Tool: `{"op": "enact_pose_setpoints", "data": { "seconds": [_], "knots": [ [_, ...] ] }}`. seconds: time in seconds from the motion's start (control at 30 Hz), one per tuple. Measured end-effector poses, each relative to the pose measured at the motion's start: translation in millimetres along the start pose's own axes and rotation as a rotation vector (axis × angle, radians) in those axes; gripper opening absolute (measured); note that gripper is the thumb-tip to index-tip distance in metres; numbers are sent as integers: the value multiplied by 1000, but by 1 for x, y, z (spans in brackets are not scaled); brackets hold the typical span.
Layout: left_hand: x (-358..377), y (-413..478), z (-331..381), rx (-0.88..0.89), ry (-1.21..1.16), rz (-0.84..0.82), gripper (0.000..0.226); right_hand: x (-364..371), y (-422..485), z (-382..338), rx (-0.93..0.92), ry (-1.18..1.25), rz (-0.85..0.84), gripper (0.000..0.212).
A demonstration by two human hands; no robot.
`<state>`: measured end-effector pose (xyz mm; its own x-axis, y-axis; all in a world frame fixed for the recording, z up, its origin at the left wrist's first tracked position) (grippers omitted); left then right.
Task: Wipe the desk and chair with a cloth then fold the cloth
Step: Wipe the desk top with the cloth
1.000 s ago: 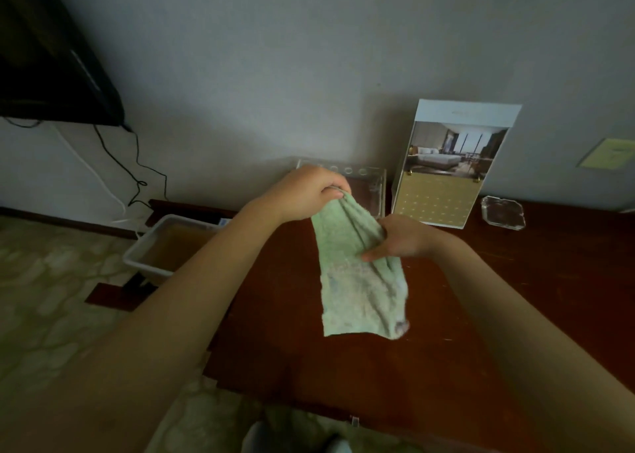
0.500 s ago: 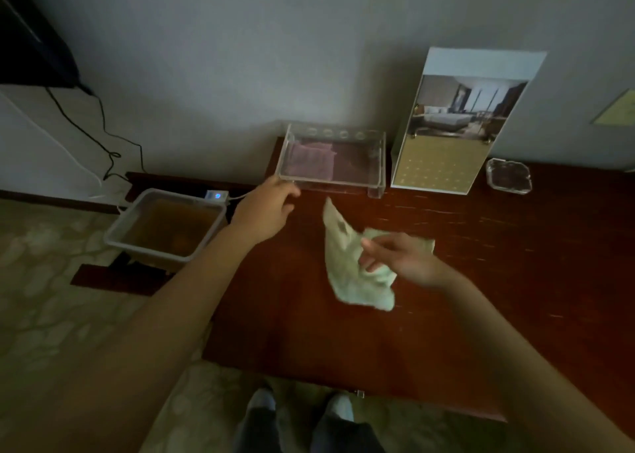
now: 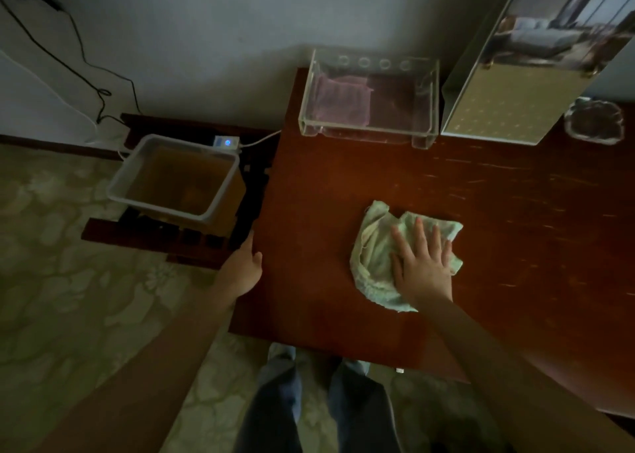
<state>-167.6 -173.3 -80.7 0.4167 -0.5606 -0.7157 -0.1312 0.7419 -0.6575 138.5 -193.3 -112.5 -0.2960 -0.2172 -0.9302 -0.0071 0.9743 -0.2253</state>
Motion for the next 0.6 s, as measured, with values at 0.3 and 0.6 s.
{"op": "enact_pose_setpoints", "data": {
  "seconds": [0.3,0.6],
  "knots": [
    [-3,17,-23,-27,-248,-19,42,50,-36,-121,-176,-34,-142,82],
    [-6,31,-24,-46,-339,-60,46,77,-58,-180,-251,-66,-122,57]
  ]
}}
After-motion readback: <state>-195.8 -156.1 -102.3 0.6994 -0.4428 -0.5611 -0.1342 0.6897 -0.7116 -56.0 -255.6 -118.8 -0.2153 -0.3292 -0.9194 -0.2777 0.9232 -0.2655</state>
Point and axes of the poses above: each hand's wrist, its own y-axis towards the middle knuckle, its own x-axis out of the palm, z = x × y, the point moved 3 cm from there along y, towards the middle knuckle, and after that the axes turned 10 degrees about y, right-handed, at the moved point
